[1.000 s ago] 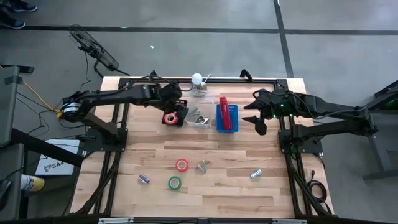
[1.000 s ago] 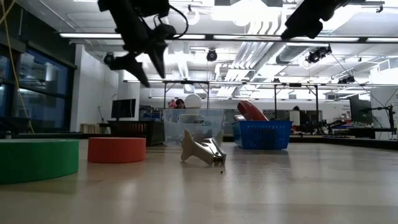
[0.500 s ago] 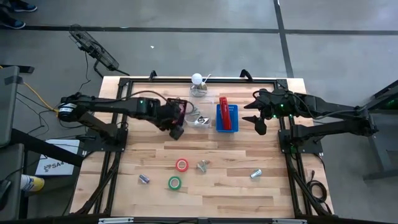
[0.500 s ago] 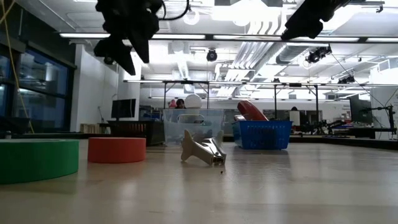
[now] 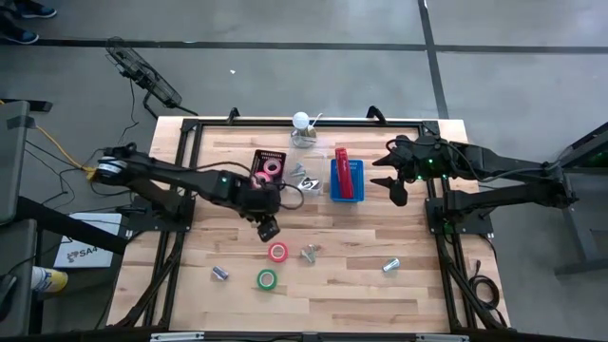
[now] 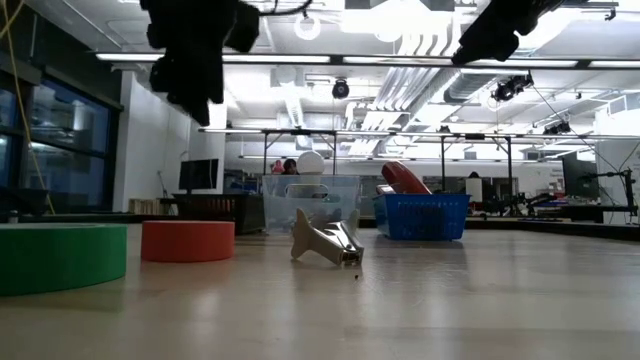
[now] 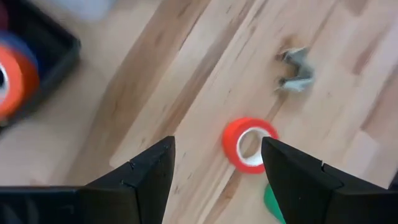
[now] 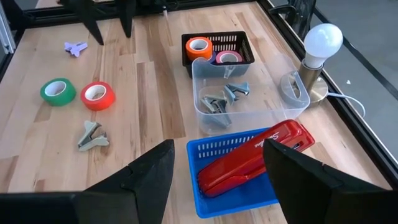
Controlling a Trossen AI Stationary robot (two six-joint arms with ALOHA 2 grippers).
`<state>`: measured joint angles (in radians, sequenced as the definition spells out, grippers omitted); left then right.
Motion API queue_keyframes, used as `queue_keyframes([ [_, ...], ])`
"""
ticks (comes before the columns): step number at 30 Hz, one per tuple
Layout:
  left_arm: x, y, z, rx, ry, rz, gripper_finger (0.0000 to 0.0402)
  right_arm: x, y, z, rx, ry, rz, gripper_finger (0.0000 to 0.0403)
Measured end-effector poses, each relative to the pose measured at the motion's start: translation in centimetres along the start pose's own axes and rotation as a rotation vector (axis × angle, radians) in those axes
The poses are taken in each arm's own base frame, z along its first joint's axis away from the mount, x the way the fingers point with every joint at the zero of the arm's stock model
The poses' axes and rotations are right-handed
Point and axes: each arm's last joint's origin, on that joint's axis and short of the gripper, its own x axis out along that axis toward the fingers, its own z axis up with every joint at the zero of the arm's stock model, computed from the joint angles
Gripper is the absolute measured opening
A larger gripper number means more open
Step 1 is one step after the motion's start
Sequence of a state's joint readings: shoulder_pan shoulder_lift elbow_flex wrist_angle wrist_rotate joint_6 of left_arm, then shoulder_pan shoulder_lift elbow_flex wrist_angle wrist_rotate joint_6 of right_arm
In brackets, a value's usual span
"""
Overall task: Pick and place Stapler, Stapler remover, tape
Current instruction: Put the dark orange tape into the black basket
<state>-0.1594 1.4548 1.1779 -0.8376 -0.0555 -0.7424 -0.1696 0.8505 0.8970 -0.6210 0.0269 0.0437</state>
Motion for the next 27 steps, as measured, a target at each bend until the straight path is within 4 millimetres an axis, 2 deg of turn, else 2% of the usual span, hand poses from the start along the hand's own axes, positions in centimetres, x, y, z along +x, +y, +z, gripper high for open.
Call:
queue_keyframes([
  [5, 2.7, -0.5, -0.1, -0.053, 0.094, 0.019, 0.0234, 0.2, 0.0, -0.1, 0.000, 0.012, 0.000, 0.0238],
  [13, 6.4, -1.3, -0.3, -0.081, 0.252, -0.054, 0.0234, 0.3, 0.0, -0.2, -0.001, 0.026, 0.000, 0.0238],
  [20, 9.0, -2.2, -1.1, -0.056, 0.306, -0.052, 0.0234, 0.3, 0.0, -0.3, -0.001, 0.038, -0.001, 0.0238],
  [27, 10.4, -3.0, -1.9, -0.028, 0.330, -0.057, 0.0234, 0.3, 0.0, -0.4, -0.001, 0.046, -0.001, 0.0238],
])
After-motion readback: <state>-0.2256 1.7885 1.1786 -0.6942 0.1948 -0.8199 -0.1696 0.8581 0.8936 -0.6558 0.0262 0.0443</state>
